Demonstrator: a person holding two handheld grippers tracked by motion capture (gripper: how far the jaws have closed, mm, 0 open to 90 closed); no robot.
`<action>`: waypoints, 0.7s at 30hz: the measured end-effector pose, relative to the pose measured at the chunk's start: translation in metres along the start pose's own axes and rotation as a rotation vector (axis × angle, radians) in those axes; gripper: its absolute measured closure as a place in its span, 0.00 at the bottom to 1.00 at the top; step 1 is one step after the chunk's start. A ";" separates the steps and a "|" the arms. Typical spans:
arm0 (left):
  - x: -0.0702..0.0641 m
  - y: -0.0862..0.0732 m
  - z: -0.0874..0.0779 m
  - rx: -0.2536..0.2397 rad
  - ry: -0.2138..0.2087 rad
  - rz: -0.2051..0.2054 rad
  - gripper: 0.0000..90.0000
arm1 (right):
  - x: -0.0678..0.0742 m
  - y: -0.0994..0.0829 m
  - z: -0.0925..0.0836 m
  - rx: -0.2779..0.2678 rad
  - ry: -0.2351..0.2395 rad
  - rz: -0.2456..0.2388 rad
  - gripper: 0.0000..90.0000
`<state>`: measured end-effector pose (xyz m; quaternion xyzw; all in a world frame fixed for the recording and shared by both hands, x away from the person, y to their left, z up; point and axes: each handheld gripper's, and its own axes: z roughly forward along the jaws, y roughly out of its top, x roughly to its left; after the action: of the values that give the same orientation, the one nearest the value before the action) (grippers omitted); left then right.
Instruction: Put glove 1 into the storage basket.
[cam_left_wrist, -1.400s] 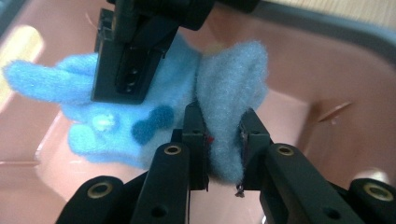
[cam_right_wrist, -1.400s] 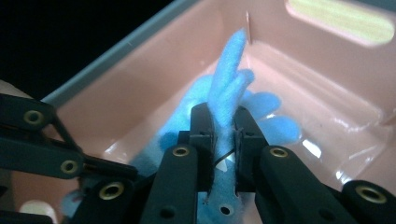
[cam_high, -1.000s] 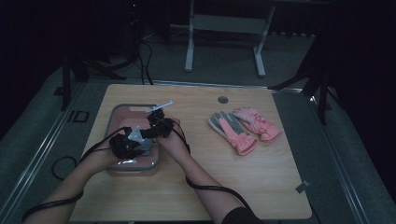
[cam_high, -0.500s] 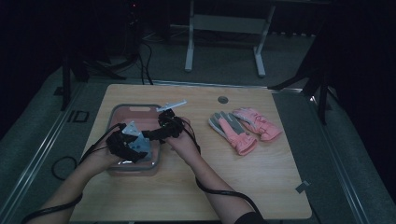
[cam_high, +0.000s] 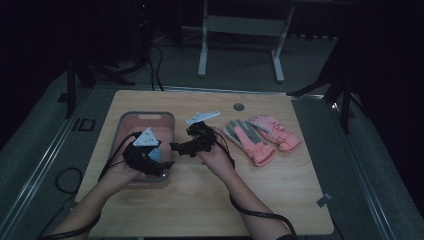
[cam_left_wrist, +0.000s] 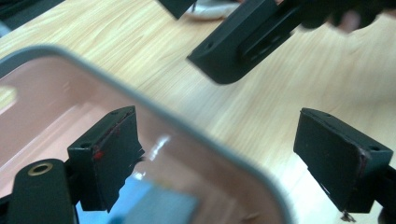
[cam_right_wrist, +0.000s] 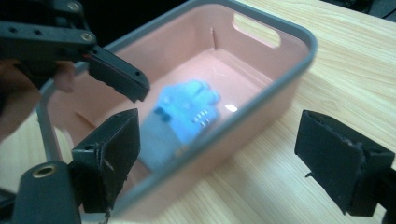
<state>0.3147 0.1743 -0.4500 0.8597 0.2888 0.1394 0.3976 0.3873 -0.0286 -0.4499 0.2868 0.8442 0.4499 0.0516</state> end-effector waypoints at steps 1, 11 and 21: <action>-0.003 0.002 0.002 -0.003 -0.006 -0.004 0.16 | -0.002 -0.003 -0.003 0.006 -0.011 -0.006 0.16; -0.038 0.018 0.021 -0.048 -0.066 -0.009 0.16 | -0.018 -0.030 -0.036 0.032 -0.009 0.025 0.16; -0.065 0.022 0.043 -0.060 -0.101 0.013 0.13 | -0.030 -0.052 -0.061 0.039 -0.028 0.031 0.16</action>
<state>0.2921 0.0975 -0.4620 0.8553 0.2582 0.1070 0.4363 0.3681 -0.1114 -0.4605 0.3071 0.8475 0.4299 0.0506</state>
